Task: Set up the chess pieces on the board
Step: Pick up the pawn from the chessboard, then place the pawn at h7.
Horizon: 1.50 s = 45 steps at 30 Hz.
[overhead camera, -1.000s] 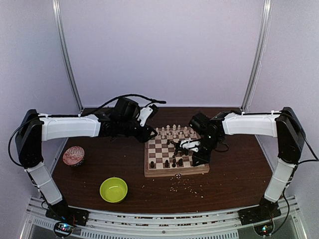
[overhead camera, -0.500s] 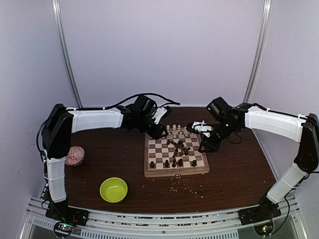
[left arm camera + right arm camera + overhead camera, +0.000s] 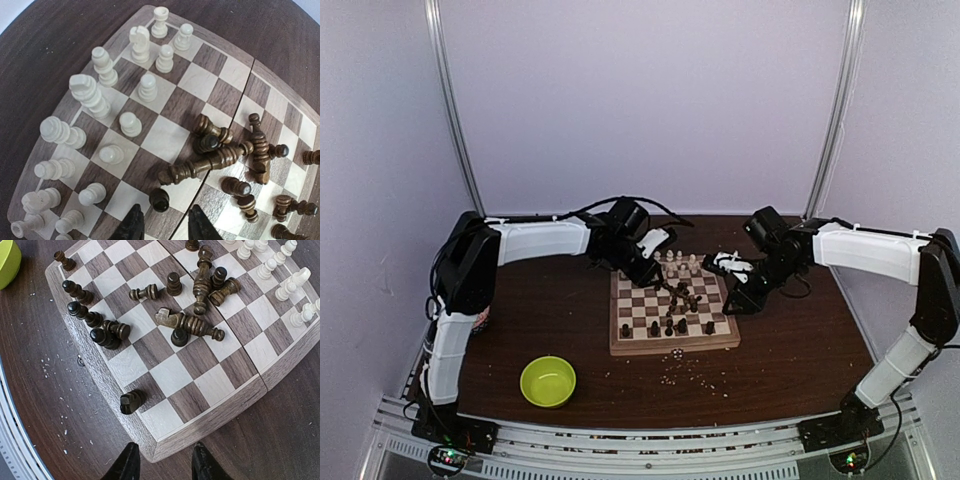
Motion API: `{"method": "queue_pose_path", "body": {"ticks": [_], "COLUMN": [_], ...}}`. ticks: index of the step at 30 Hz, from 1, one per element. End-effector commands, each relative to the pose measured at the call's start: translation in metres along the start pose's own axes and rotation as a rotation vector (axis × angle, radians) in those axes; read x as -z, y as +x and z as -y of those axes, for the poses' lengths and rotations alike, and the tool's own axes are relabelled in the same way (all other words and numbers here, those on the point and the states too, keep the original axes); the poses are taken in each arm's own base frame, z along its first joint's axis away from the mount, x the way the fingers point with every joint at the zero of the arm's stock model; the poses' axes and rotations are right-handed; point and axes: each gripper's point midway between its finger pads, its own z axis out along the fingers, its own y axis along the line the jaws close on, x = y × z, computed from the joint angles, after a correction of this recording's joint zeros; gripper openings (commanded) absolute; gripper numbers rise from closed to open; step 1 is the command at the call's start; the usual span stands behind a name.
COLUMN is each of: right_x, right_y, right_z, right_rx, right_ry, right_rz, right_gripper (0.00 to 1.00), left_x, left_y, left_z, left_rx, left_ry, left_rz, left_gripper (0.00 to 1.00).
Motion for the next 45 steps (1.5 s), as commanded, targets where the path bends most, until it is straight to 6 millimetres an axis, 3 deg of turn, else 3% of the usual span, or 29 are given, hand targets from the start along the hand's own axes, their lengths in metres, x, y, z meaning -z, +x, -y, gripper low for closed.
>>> {"method": "queue_pose_path", "body": {"ticks": [1, 8, 16, 24, 34, 39, 45], "right_x": [-0.005, -0.007, -0.009, -0.010, -0.011, -0.013, -0.014], "right_y": [-0.001, 0.001, 0.003, 0.001, 0.000, 0.000, 0.001], "right_z": [0.002, 0.002, 0.003, 0.004, 0.003, 0.002, 0.001], "right_rx": [-0.019, -0.023, -0.030, -0.029, -0.029, -0.034, -0.036], "right_ry": [-0.017, -0.021, -0.024, -0.027, -0.038, -0.053, -0.057], "right_rz": [0.011, 0.004, -0.003, -0.003, -0.001, -0.005, -0.010], "right_gripper": [0.37, 0.36, 0.35, 0.34, 0.34, 0.34, 0.34], "left_x": [-0.006, -0.015, -0.023, -0.003, 0.062, 0.066, 0.059], "left_y": [0.002, 0.002, -0.001, -0.004, 0.045, 0.077, 0.081], "left_z": [0.000, -0.008, -0.012, -0.007, 0.019, 0.031, 0.042], "left_rx": [-0.020, -0.022, -0.024, -0.046, -0.128, -0.156, -0.149], "left_ry": [0.018, -0.015, -0.019, -0.021, 0.002, 0.056, 0.124], "left_rz": [-0.019, -0.023, -0.027, -0.017, -0.061, -0.099, -0.098], "left_gripper": [0.33, 0.31, 0.22, 0.08, 0.06, 0.06, 0.07]}}
